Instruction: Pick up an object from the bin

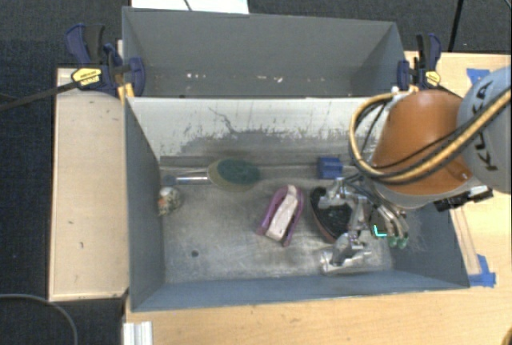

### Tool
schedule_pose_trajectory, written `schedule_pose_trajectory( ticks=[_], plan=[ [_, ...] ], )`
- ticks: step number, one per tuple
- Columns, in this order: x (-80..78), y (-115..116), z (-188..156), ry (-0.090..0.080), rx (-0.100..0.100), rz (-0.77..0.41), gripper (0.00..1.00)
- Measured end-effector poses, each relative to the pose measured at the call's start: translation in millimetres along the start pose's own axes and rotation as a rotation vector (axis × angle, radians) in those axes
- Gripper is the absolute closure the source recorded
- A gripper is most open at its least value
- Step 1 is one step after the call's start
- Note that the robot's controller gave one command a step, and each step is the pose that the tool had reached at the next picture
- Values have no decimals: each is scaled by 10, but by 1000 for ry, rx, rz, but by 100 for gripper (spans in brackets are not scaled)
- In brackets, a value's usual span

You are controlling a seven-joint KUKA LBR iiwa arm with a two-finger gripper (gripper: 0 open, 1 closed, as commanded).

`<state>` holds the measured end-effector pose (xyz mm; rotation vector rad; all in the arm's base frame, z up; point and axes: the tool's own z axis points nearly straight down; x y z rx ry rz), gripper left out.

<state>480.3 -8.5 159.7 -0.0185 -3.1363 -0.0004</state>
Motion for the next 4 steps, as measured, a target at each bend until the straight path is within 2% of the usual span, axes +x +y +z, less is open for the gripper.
schedule_pose_trajectory(
  ticks=[1, 2, 3, 4],
  plan=[
    [-380, -220, 621, -34, -6, 143, 0],
    [-1048, -442, 826, 28, -4, 39, 0],
    [-1062, -440, 817, 18, -4, 40, 100],
    [-1031, -482, -756, -16, 2, -53, 100]
  ],
)
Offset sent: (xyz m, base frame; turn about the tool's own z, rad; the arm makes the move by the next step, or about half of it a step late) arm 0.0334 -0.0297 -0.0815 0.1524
